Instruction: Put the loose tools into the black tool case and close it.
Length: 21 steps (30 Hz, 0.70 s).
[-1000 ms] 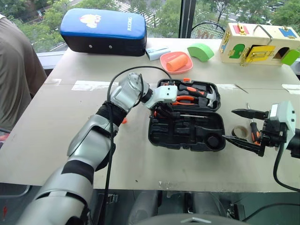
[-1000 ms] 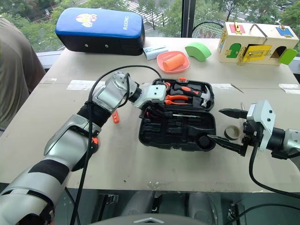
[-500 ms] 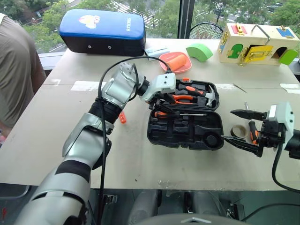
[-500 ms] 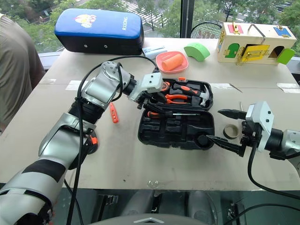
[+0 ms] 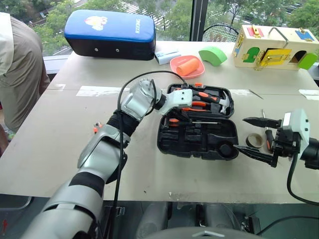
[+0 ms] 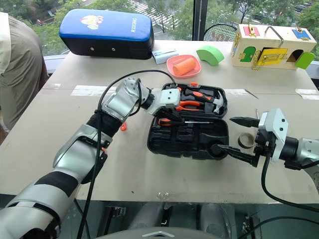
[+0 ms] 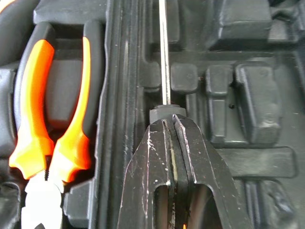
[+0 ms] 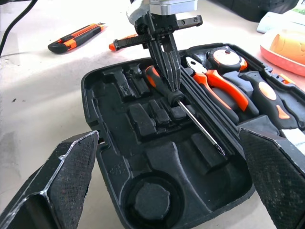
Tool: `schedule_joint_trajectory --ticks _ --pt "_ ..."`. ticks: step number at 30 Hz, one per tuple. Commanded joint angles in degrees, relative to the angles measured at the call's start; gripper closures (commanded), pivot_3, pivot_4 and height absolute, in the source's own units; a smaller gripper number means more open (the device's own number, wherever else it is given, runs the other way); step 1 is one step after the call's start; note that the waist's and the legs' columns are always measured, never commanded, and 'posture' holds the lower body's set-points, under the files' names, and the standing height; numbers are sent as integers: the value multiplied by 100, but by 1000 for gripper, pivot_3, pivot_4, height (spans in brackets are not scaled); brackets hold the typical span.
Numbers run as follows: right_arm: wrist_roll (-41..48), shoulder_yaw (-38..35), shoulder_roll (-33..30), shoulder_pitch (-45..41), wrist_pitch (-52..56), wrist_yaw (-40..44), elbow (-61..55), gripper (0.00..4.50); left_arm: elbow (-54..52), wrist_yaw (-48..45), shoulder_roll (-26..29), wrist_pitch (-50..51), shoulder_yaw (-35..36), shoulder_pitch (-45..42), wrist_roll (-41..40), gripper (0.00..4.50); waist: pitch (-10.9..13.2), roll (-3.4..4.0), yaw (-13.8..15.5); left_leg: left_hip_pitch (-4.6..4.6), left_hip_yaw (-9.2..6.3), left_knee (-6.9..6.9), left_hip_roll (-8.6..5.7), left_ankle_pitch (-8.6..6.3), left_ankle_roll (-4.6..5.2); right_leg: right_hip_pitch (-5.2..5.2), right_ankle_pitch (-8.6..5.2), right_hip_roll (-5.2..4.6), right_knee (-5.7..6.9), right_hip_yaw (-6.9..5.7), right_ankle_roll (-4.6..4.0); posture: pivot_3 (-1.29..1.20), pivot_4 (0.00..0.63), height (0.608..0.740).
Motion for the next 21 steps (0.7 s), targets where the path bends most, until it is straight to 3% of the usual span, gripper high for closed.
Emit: schedule_joint_trajectory --ticks 1,10,13,17,18,21 --pt "39 -117 15 -5 -60 -29 -132 0 312 187 -108 -284 -230 132 331 4427 -3 0 13 2 0 1 0 0 0 2 0 0 0 0 0 0 150 735" --pt "-116 -10 89 -15 -153 -120 -74 0 -2 138 128 -351 138 276 131 4427 -7 0 1 13 -1 7 -4 -1 2 14 0 1 6 -1 1 0 150 735" --pt "-187 79 174 -76 -189 -164 -8 0 -575 134 390 63 612 415 -234 4427 -5 0 -42 11 -1 3 1 -1 1 7 0 -5 7 4 0 0 150 735" --pt "-257 126 262 -243 -214 -252 184 0 -2380 148 958 1364 1894 1076 -1497 4427 1 -1 -180 2 -2 -8 6 0 0 -16 0 -4 10 18 -1 0 150 735" --pt "-269 85 277 -257 -218 -290 230 0 -2799 129 1085 1663 2120 1267 -1776 3820 2 0 -180 -7 -3 -8 6 0 -1 -28 0 -4 14 23 -2 0 150 735" --pt "-348 -246 312 -31 -159 -516 334 0 -4417 33 1722 3160 2980 2038 -2994 2898 0 3 -168 -11 -2 -13 6 0 -2 -35 0 -7 8 30 -2 0 150 735"
